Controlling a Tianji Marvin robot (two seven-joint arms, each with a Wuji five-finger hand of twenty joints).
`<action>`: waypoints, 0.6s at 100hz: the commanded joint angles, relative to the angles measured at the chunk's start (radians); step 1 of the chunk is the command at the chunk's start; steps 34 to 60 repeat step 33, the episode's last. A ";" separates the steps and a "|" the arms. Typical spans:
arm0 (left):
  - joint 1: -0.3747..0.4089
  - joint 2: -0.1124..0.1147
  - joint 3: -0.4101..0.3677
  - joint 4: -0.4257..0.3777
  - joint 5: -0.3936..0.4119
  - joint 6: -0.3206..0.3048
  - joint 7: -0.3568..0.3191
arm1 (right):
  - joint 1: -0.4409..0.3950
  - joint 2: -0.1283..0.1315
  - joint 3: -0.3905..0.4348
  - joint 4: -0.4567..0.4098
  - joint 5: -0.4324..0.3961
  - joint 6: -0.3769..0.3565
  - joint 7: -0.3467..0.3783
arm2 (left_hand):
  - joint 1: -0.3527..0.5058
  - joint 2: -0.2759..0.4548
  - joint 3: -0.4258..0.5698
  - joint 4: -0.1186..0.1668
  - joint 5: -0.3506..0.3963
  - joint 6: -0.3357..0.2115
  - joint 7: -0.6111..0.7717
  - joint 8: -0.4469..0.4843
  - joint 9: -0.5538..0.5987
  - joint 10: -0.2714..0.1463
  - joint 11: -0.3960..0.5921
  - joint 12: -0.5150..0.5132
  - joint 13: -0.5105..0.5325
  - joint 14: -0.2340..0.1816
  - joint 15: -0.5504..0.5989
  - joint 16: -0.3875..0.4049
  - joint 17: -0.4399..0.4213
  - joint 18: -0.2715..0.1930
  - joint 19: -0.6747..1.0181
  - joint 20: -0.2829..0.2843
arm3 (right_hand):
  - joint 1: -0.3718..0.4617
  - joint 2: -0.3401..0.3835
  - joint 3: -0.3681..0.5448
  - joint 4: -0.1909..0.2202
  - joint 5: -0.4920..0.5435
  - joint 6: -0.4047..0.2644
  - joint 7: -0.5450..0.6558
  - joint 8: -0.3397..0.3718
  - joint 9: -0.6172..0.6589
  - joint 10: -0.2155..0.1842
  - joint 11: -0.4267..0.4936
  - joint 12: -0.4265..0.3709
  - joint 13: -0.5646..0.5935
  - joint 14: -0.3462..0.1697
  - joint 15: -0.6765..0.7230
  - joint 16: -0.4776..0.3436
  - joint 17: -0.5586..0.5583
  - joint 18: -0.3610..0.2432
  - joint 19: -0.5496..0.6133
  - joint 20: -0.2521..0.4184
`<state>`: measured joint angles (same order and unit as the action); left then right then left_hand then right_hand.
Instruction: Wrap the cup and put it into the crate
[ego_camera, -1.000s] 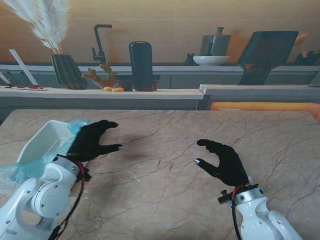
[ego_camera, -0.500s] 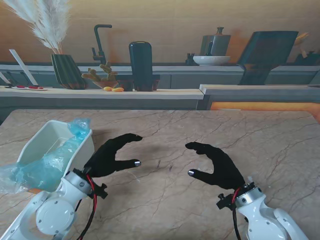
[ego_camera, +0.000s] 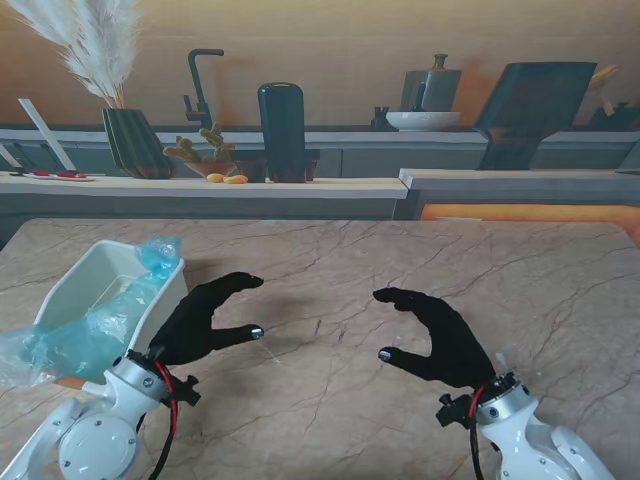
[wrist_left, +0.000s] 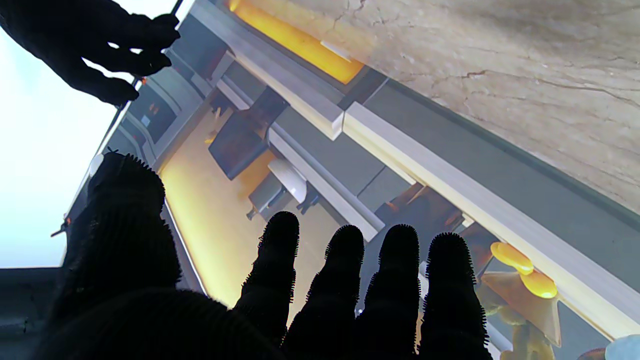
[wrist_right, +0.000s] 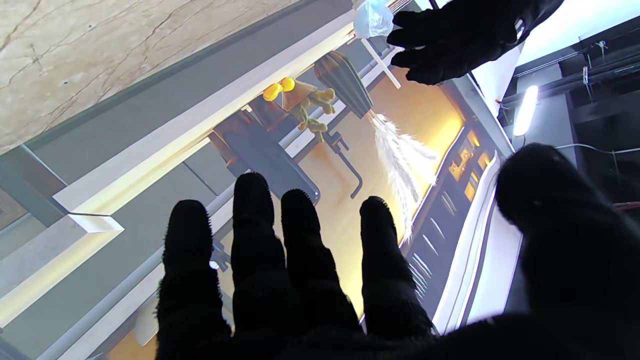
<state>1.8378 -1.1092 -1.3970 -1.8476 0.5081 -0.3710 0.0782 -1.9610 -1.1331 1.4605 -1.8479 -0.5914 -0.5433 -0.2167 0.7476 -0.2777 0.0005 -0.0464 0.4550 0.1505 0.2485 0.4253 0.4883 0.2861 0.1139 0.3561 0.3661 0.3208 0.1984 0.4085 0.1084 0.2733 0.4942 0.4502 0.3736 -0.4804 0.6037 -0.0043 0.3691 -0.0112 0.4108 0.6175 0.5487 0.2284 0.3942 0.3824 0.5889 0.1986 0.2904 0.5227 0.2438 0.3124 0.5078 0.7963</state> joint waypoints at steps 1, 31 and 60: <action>0.008 -0.012 0.005 0.009 0.001 -0.017 0.020 | -0.009 -0.005 -0.002 -0.010 0.002 -0.001 -0.003 | 0.010 -0.025 -0.009 0.013 -0.010 -0.011 -0.050 0.001 0.002 -0.012 -0.030 -0.012 0.000 -0.003 -0.015 -0.011 0.001 -0.005 -0.023 -0.005 | -0.047 -0.008 0.011 -0.017 0.003 0.010 -0.011 -0.018 -0.005 -0.014 -0.015 -0.010 0.019 -0.023 -0.019 -0.008 0.006 0.011 0.020 -0.011; 0.005 -0.013 0.011 0.015 0.009 -0.029 0.029 | 0.014 -0.001 -0.020 -0.009 0.008 0.037 0.018 | 0.027 -0.030 -0.003 0.014 -0.006 -0.029 -0.044 -0.007 0.001 -0.017 -0.030 -0.015 -0.007 -0.002 -0.023 -0.017 -0.002 -0.005 -0.059 -0.016 | -0.056 0.019 0.011 -0.017 0.018 -0.012 -0.021 -0.023 0.008 -0.014 -0.017 -0.009 0.020 -0.023 -0.019 -0.005 0.001 0.008 0.022 -0.016; 0.005 -0.012 0.010 0.015 0.007 -0.028 0.025 | 0.016 0.000 -0.022 -0.009 0.007 0.038 0.019 | 0.028 -0.029 -0.003 0.014 -0.007 -0.028 -0.044 -0.007 0.001 -0.016 -0.030 -0.015 -0.007 -0.003 -0.024 -0.017 -0.002 -0.006 -0.061 -0.017 | -0.057 0.021 0.010 -0.017 0.018 -0.012 -0.021 -0.023 0.009 -0.013 -0.017 -0.009 0.021 -0.024 -0.019 -0.005 0.002 0.009 0.023 -0.016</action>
